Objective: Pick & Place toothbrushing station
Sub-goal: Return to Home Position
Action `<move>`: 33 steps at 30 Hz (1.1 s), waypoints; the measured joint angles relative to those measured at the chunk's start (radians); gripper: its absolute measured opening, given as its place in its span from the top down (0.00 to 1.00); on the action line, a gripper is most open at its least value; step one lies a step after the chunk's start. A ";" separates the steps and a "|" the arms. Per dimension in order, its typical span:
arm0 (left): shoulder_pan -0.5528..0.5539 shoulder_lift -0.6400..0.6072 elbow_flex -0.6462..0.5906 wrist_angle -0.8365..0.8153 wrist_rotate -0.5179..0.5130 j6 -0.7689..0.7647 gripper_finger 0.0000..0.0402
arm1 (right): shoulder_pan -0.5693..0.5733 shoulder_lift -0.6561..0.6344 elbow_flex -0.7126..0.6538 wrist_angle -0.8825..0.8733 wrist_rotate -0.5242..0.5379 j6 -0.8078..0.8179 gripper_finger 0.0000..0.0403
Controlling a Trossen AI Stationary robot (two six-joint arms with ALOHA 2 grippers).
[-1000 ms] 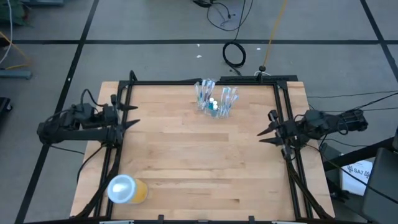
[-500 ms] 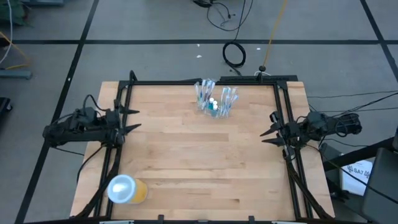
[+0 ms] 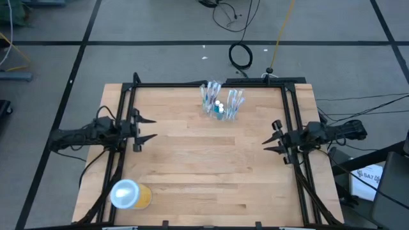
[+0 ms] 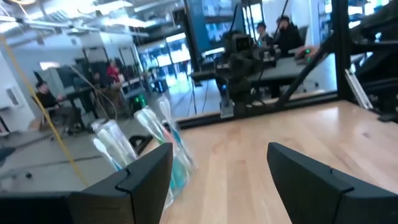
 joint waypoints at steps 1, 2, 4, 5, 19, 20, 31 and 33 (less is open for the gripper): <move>0.000 0.000 -0.026 0.042 0.000 0.001 0.33 | 0.000 0.000 -0.006 0.016 0.000 -0.017 0.78; 0.000 0.000 -0.051 0.084 -0.001 0.001 0.33 | 0.000 0.000 -0.015 0.038 0.000 -0.036 0.78; 0.000 0.000 -0.100 0.178 -0.001 0.001 0.33 | 0.000 0.000 -0.041 0.066 0.000 -0.056 0.78; 0.000 0.000 -0.121 0.216 -0.001 -0.001 0.33 | 0.000 0.000 -0.056 0.072 0.000 -0.064 0.78; 0.000 0.013 -0.120 0.171 -0.006 -0.041 0.33 | -0.001 0.001 -0.131 0.133 0.105 -0.092 0.78; 0.000 0.013 -0.120 0.155 -0.006 -0.049 0.33 | -0.001 0.001 -0.131 0.126 0.129 -0.092 0.78; 0.000 0.013 -0.120 0.131 -0.007 -0.058 0.33 | -0.001 0.001 -0.132 0.079 0.184 -0.095 0.78; 0.000 0.014 -0.120 0.131 -0.007 -0.061 0.33 | -0.001 0.001 -0.132 0.087 0.184 -0.095 0.78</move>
